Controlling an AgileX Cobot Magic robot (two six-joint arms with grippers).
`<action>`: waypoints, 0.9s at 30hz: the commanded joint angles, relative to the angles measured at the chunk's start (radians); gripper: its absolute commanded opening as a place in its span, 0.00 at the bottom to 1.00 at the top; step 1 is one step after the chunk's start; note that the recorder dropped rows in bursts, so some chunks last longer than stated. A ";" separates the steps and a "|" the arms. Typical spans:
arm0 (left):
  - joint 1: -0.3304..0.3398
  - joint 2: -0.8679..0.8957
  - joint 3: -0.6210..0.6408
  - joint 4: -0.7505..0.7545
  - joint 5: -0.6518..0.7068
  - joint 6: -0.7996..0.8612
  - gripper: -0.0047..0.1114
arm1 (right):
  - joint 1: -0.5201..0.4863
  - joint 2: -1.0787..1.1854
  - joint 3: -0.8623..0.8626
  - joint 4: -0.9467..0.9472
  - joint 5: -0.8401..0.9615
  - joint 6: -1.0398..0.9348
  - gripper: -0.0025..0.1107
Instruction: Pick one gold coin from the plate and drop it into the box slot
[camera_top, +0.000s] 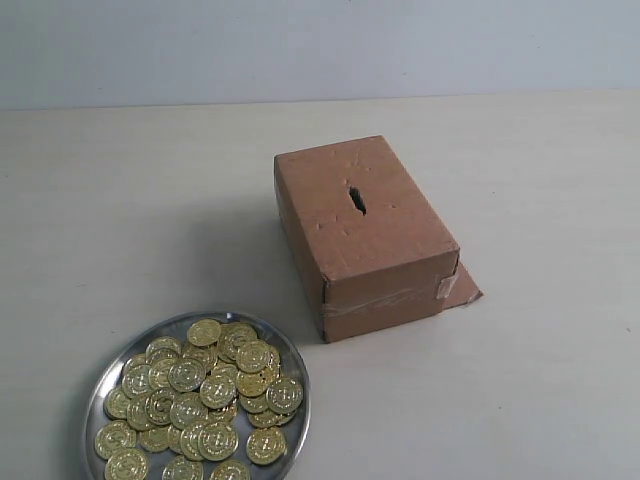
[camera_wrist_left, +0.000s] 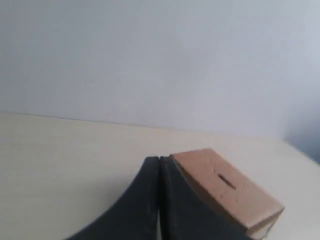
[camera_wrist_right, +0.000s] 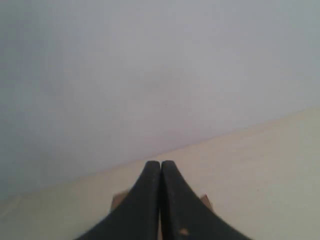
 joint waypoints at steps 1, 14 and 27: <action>-0.029 0.295 -0.146 -0.008 0.157 0.421 0.04 | -0.007 0.296 -0.184 -0.014 0.258 -0.259 0.02; -0.426 1.162 -0.434 0.079 0.242 1.484 0.04 | -0.007 0.870 -0.264 0.074 0.298 -0.435 0.02; -0.476 1.522 -0.582 0.321 0.300 1.487 0.04 | -0.007 0.883 -0.260 0.208 0.306 -0.552 0.02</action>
